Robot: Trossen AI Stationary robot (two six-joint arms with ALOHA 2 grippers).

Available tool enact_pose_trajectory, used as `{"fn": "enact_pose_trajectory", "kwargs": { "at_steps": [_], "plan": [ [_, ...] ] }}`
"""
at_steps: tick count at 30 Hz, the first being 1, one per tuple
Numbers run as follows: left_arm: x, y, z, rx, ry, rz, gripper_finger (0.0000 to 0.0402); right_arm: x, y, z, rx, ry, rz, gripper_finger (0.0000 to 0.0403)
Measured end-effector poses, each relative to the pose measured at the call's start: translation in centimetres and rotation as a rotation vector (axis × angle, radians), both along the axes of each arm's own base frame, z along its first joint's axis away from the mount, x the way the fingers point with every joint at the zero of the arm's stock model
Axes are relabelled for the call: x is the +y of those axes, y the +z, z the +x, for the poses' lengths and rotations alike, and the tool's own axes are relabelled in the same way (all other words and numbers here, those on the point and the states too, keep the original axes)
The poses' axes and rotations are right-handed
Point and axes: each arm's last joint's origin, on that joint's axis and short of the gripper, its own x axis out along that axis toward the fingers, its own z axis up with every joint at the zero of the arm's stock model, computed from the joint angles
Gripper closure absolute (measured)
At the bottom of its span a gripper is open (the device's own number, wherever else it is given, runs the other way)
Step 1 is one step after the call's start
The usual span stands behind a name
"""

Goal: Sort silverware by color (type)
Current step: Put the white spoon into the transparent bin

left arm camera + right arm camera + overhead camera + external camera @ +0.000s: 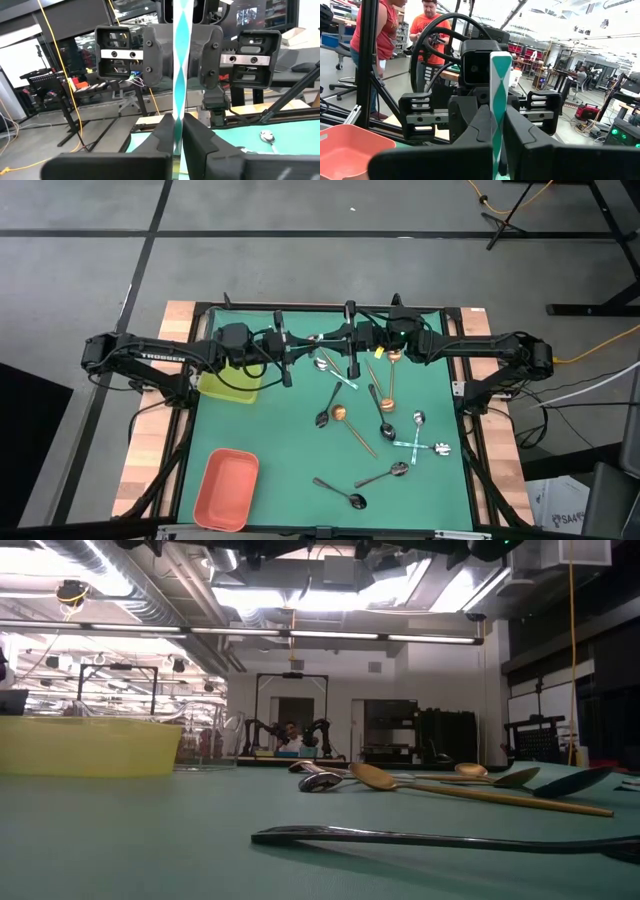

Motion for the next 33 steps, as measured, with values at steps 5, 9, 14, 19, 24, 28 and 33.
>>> {"fn": "enact_pose_trajectory", "kwargs": {
  "at_steps": [5, 9, 14, 19, 24, 28, 33],
  "plan": [
    [0.00, 0.00, 0.00, 0.000, 0.002, 0.000, 0.0391, 0.00, 0.00, 0.00, 0.000, 0.000, 0.000, 0.0398],
    [0.01, 0.00, 0.00, 0.000, 0.002, 0.000, 0.0391, 0.00, 0.00, 0.00, 0.000, 0.000, 0.000, 0.0398],
    [0.01, 0.00, 0.00, 0.000, 0.003, 0.000, 0.0391, 0.00, 0.00, 0.00, 0.000, 0.000, 0.000, 0.0396],
    [0.01, 0.00, 0.00, 0.000, 0.003, -0.001, 0.0391, 0.00, 0.00, 0.00, -0.001, -0.001, -0.001, 0.0378],
    [0.03, 0.00, -0.01, -0.001, 0.007, -0.003, 0.0391, 0.00, 0.02, 0.00, -0.002, -0.001, -0.002, 0.0345],
    [0.03, 0.00, -0.01, -0.002, 0.008, -0.005, 0.0391, -0.01, 0.02, 0.00, -0.003, -0.003, -0.002, 0.0316],
    [0.23, 0.04, -0.11, -0.006, 0.014, -0.030, 0.0391, -0.09, 0.90, -0.79, -0.019, -0.075, 0.006, 0.0296]
  ]
}}
